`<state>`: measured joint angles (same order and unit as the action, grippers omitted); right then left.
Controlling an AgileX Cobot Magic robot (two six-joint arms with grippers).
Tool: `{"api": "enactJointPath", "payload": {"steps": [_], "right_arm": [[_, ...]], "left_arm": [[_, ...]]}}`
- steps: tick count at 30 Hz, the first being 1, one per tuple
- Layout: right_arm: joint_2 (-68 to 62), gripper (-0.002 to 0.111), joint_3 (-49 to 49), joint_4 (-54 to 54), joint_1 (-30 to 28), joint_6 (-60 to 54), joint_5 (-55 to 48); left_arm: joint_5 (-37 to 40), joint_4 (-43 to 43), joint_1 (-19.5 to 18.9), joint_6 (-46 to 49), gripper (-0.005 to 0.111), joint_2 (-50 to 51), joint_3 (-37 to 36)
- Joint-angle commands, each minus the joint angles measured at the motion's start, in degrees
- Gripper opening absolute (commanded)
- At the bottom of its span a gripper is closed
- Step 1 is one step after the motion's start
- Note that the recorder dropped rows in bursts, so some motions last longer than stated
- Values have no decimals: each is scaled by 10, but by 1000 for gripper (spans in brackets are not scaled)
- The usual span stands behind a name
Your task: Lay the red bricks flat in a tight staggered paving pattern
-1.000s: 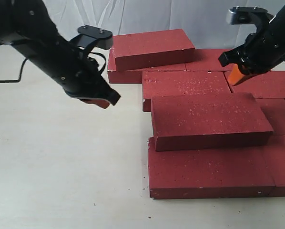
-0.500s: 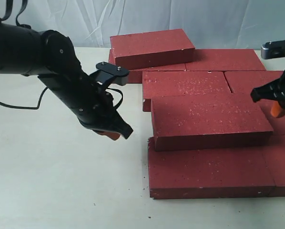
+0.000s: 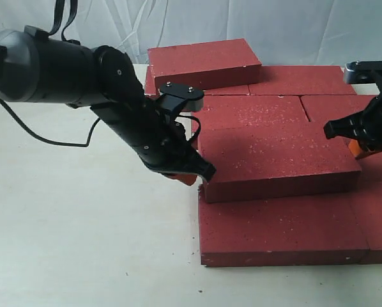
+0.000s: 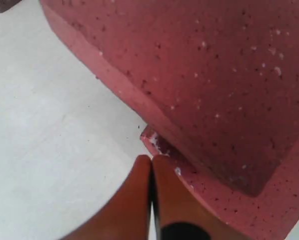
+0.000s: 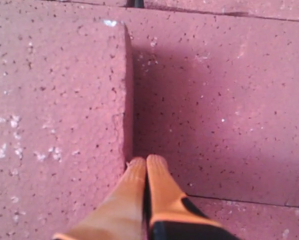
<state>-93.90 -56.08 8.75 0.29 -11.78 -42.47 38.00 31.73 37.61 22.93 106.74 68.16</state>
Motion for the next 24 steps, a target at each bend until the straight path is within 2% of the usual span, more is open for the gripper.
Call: {"api": "enactJointPath", "payload": {"steps": [1, 7, 11, 24], "right_arm": [[6, -1, 1, 24, -2, -22, 6], [6, -1, 1, 111, -2, -82, -4], [13, -1, 1, 158, 4, -109, -13], [21, -1, -11, 245, 161, -116, 62]], "left_arm": [[-2, 15, 3, -4, 0, 10, 10], [-7, 17, 3, -4, 0, -1, 10], [-7, -23, 0, -28, 0, -30, 10], [75, -95, -103, -47, 0, -81, -2]]}}
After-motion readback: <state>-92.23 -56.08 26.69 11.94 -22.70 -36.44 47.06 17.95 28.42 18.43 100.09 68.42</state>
